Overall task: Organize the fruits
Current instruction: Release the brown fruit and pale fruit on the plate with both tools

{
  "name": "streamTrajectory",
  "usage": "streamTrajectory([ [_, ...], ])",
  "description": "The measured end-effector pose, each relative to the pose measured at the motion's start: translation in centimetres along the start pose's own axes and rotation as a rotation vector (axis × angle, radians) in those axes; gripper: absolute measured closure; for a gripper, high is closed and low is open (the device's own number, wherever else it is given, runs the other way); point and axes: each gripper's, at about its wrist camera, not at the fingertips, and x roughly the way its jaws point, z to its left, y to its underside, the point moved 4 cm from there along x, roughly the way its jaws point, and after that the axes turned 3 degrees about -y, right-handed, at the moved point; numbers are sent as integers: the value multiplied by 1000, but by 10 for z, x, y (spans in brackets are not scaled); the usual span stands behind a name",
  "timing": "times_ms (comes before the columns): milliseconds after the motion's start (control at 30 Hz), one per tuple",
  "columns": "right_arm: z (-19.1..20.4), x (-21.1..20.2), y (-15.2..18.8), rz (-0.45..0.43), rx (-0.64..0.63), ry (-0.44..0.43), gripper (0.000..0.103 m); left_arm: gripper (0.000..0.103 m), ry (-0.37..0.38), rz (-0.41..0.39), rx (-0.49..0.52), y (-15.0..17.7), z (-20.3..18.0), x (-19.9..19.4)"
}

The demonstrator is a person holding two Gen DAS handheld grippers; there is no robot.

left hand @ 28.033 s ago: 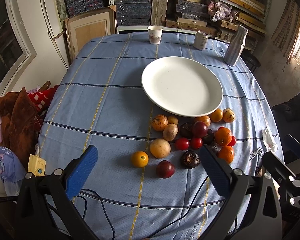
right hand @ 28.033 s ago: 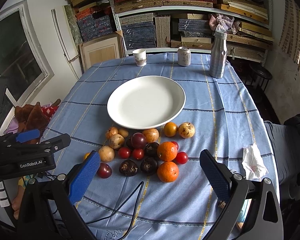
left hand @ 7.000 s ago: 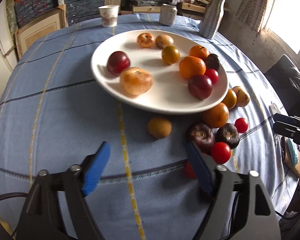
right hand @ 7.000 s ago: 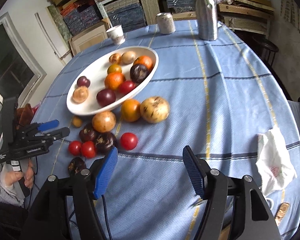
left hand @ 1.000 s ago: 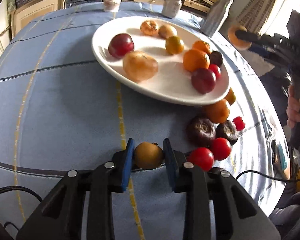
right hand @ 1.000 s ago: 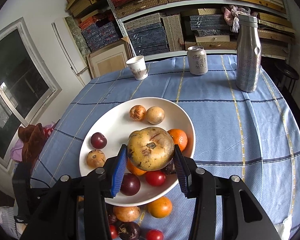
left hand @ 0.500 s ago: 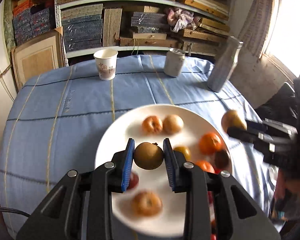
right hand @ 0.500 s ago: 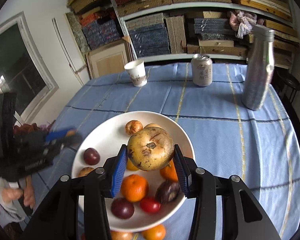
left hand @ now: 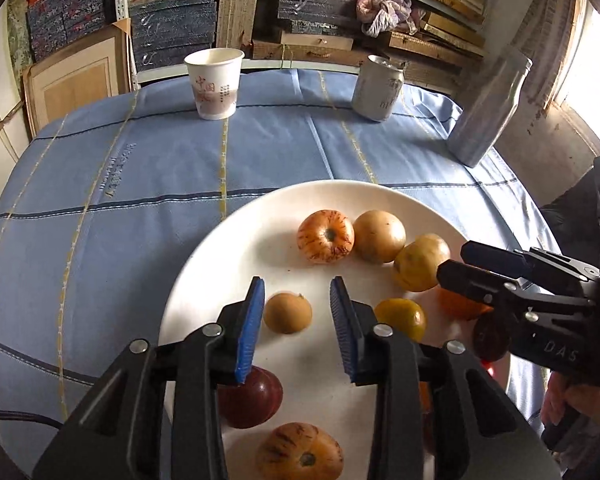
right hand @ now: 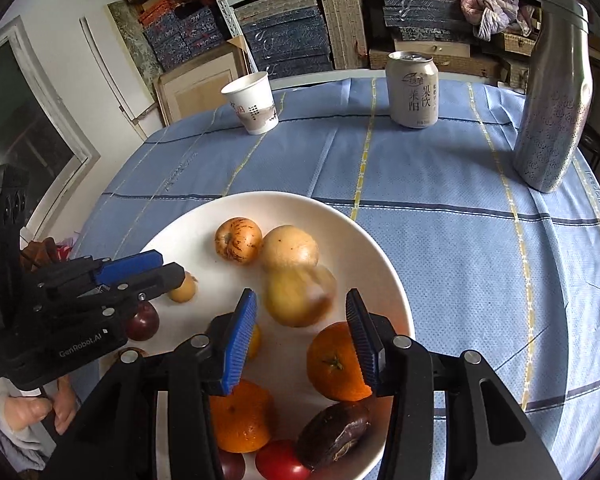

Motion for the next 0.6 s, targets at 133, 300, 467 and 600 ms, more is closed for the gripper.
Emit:
streamTrajectory([
  [133,7,-30,-9,-62,-23,-4,55,57,-5,-32,-3,1,2,-20],
  [300,17,-87,-13,-165,-50,-17,55,55,-4,-75,4,13,6,-63],
  [467,17,-130,18,-204,-47,-11,51,49,6,-87,11,49,3,-100],
  [600,12,-143,58,-186,-13,-10,47,48,13,-57,58,94,-11,-114],
])
